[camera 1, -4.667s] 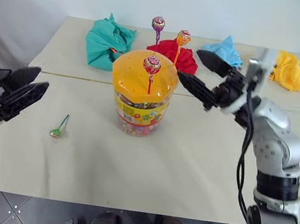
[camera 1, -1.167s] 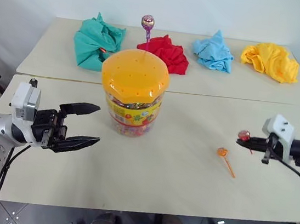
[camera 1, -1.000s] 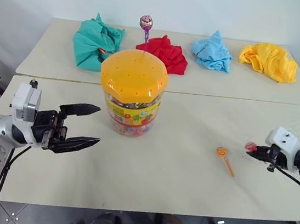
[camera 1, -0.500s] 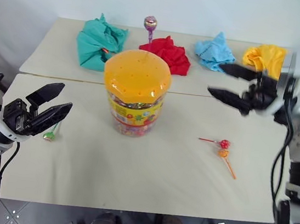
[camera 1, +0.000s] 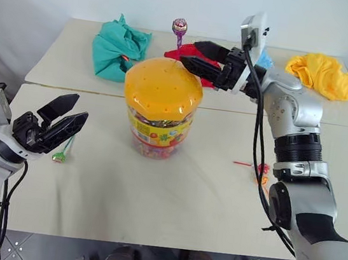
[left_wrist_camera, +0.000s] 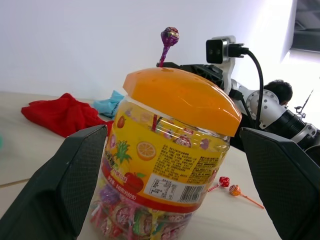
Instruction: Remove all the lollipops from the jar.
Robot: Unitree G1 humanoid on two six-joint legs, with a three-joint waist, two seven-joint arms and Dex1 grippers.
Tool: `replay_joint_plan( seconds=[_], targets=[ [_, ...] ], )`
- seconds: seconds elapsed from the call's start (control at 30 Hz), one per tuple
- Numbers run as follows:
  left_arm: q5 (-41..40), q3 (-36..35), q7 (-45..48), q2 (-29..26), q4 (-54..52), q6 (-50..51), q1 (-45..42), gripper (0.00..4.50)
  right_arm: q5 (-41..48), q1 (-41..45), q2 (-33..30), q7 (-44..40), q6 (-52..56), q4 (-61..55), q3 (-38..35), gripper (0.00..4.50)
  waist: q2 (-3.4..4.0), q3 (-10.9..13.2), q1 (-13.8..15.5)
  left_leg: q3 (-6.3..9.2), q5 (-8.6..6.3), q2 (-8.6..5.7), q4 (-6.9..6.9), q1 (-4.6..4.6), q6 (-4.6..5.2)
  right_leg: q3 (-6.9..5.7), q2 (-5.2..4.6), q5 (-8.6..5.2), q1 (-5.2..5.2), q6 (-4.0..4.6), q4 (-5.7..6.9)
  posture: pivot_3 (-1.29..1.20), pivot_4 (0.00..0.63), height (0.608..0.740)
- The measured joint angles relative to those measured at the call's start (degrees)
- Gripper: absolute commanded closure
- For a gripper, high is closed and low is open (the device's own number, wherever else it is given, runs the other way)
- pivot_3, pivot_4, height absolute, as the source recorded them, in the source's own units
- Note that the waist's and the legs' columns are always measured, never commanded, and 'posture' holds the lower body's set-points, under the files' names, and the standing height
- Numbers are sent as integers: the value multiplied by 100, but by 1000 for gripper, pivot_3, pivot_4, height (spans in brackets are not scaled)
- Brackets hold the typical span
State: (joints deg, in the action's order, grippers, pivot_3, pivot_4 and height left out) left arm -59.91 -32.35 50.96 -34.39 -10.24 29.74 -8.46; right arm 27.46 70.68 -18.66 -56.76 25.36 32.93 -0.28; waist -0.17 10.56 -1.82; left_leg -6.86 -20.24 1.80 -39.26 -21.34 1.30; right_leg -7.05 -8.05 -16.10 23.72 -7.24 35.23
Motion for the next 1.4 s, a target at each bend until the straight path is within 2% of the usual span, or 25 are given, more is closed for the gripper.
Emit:
replay_joint_plan(
  seconds=[0.07,0.2,0.23,0.57,0.67,0.73,0.8,1.0,1.13,1.3,1.4],
  targets=[
    [21,36,-5,28,1,-47,-34,0,-50,107,89,-29,15,77,1,1304,0,0,-38,0,0,5,0,2,-1,1,5,0,0,0,0,0,150,740],
    [26,-8,-4,27,82,-178,-227,0,-116,224,284,-64,11,293,-1,2703,0,0,-85,-1,1,6,1,3,-2,2,7,0,0,0,2,0,150,740],
    [23,-24,-1,27,108,-188,-230,0,-116,259,332,-99,26,339,-5,2924,0,0,-107,0,1,5,3,3,-2,3,6,0,1,0,1,0,150,740],
    [11,-27,42,27,162,-187,-207,0,-345,550,485,-202,-68,721,-11,2924,0,0,-144,3,0,6,5,3,-2,3,6,0,1,0,0,0,150,740],
    [11,-27,53,28,166,-194,-208,0,-406,627,557,-166,-180,870,-21,3455,0,0,-147,4,0,6,6,4,-3,4,6,0,1,0,0,0,150,740],
    [11,-26,65,42,171,-211,-216,0,-406,668,596,-172,-229,965,-35,4132,0,0,-148,3,0,6,6,4,-3,4,6,0,1,0,0,0,150,740],
    [11,-27,90,49,175,-219,-218,0,-408,670,597,-173,-300,1018,-115,4469,0,0,-145,4,0,5,6,2,-3,4,6,0,1,0,0,0,150,740],
    [6,-26,153,74,175,-254,-263,0,-10,715,601,-408,-380,985,-678,4469,0,0,-143,6,0,5,8,1,-3,2,6,0,1,0,-2,0,150,740],
    [4,-17,300,73,133,-290,-262,0,377,823,272,-669,-342,618,-1013,4469,0,0,-123,7,0,4,8,1,-3,1,5,0,0,0,-3,0,150,740],
    [-44,61,562,-74,14,-208,-215,0,433,684,-607,-870,-3,67,-1071,4469,-1,0,-108,5,0,4,8,-1,-3,-1,4,0,-1,0,-10,0,150,740],
    [86,177,989,-501,-2,-137,-34,0,69,-212,-1915,-1192,216,-562,-854,4469,-2,-1,7,-4,-6,1,12,-1,-1,0,3,0,-2,0,-26,0,150,740]
  ],
)
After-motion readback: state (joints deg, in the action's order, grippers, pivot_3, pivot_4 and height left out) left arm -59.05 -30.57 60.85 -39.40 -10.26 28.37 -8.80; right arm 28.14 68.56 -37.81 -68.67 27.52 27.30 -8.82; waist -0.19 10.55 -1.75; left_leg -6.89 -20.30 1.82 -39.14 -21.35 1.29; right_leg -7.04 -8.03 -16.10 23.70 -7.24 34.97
